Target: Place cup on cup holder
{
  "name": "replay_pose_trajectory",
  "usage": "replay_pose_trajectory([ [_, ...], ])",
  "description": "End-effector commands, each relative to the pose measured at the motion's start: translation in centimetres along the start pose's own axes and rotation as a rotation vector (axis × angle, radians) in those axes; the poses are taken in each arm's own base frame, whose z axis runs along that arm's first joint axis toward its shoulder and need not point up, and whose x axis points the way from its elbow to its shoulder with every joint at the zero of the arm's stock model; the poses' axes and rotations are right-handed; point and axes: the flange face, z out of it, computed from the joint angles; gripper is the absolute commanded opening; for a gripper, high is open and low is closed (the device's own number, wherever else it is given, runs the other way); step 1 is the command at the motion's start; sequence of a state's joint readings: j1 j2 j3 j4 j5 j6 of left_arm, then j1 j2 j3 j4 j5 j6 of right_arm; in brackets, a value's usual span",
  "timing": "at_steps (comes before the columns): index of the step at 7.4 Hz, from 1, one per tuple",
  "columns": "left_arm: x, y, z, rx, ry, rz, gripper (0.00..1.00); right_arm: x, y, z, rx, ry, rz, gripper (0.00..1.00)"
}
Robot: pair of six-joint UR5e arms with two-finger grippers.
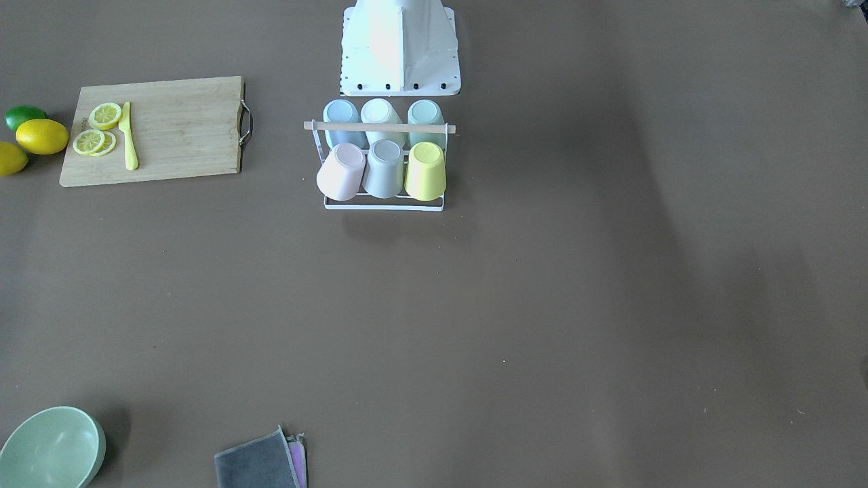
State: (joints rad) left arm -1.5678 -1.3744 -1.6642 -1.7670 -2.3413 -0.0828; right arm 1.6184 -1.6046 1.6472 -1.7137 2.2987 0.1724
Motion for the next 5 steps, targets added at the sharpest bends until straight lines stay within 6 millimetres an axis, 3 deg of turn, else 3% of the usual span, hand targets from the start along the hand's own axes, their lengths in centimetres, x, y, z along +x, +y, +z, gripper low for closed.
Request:
replay_pose_trajectory([
  [1,-1.14,0.33,1.14,-0.021,-0.002,-0.02,0.99,-0.03,0.0,-0.02,0.0,-0.001,-0.001,1.0],
  [5,-1.68,0.15,1.78,-0.031,-0.004,-0.029,0.99,-0.12,0.01,-0.13,0.003,-0.001,-0.002,1.0],
])
